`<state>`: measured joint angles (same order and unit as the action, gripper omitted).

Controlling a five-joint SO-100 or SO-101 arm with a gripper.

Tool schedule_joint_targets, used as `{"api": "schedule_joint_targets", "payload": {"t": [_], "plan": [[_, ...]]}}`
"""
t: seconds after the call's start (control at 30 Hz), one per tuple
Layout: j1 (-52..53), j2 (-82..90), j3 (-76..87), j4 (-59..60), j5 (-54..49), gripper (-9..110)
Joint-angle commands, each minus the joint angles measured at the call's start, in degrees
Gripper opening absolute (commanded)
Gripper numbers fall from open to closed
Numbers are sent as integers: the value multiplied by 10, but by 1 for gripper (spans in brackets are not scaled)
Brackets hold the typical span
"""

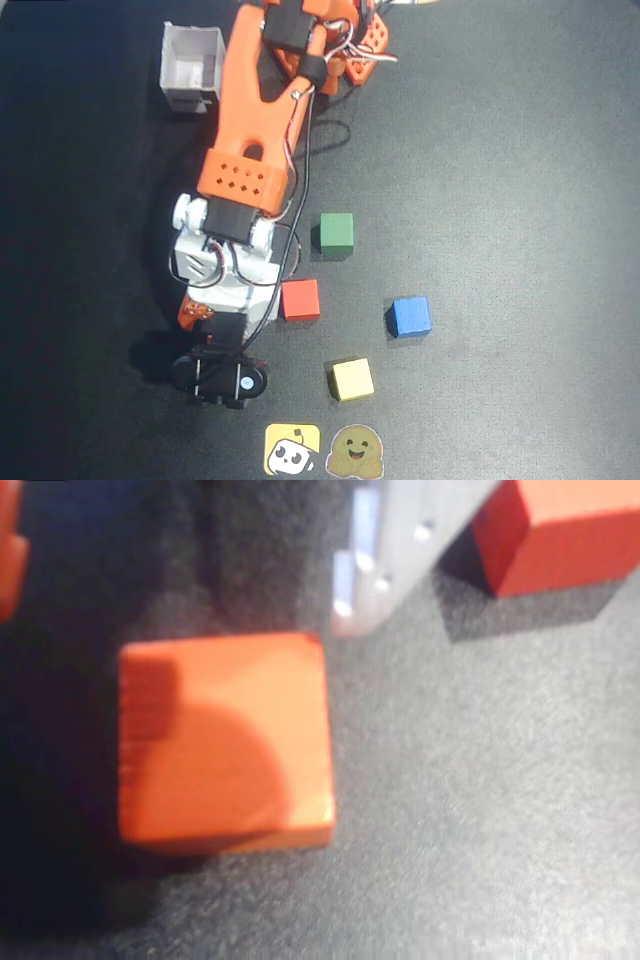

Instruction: Put the orange cube on top of the purple cube.

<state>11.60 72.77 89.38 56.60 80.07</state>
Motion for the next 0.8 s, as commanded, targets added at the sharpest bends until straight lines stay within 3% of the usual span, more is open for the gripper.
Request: {"api": "schedule_joint_targets", "payload": {"t": [0.0,0.77], "plan": [[-4,2,-39,-11,9,24],[-20,-41,-43,-67,47,24]]}}
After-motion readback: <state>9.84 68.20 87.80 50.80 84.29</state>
